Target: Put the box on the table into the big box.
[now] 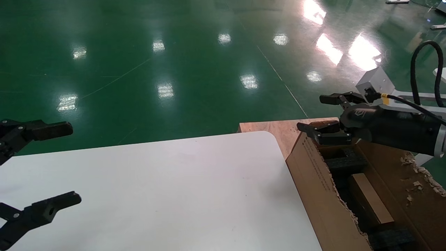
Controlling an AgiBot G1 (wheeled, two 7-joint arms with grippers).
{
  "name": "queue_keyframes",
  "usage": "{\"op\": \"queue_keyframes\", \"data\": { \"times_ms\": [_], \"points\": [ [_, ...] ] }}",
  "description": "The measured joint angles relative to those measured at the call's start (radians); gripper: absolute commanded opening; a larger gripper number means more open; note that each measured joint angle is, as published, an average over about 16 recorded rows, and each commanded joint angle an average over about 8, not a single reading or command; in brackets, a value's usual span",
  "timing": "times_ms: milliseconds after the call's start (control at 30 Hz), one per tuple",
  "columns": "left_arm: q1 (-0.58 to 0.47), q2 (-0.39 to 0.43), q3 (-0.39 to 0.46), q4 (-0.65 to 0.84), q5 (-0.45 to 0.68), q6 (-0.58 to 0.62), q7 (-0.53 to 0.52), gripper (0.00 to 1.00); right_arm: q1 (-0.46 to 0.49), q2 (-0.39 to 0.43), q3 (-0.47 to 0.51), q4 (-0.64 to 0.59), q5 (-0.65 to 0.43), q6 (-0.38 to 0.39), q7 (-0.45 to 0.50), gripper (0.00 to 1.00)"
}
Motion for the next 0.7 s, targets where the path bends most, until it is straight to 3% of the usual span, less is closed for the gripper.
{"op": "queue_keyframes", "data": {
  "times_ms": [300, 700],
  "points": [
    [0.0, 0.0, 0.0, 0.0, 0.0, 0.0, 0.0, 1.0, -0.12, -0.029, 0.173, -0.009, -0.038, -0.064, 0.022, 1.0],
    [0.0, 0.0, 0.0, 0.0, 0.0, 0.0, 0.0, 1.0, -0.444, -0.133, 0.627, -0.023, -0.108, -0.223, 0.064, 1.0]
  ]
}}
